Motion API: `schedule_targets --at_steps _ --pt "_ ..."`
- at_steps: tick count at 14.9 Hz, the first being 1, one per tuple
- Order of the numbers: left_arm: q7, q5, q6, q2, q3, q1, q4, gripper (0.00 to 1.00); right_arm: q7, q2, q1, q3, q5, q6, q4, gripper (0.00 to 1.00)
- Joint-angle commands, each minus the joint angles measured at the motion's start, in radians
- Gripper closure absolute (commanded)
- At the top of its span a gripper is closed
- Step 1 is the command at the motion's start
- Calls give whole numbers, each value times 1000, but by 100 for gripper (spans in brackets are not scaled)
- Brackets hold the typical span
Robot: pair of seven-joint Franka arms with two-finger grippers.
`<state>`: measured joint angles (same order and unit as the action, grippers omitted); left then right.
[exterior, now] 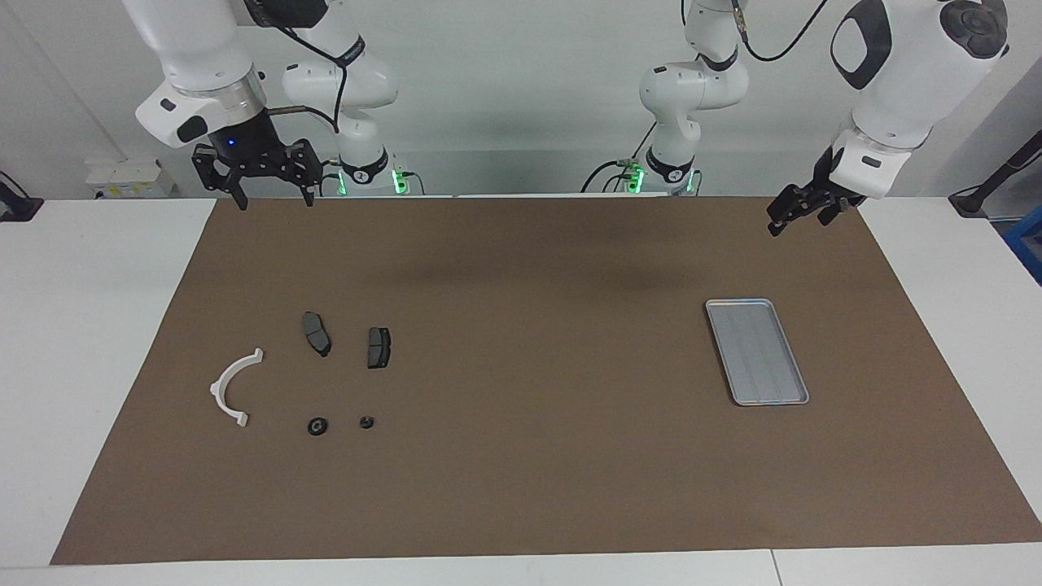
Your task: Place bearing gear from tray to pile
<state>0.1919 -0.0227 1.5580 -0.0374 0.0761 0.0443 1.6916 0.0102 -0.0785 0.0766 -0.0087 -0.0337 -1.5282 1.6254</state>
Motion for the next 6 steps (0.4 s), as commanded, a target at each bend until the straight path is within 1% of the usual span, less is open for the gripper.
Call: schedule_targets --at_steps 1,6 --pt "-2 4 -12 -19 1 2 11 0 -9 -3 5 -4 -20 -32 16 0" --pt "-2 4 -12 -19 2 0 11 0 -9 -3 0 -4 -18 -30 14 0"
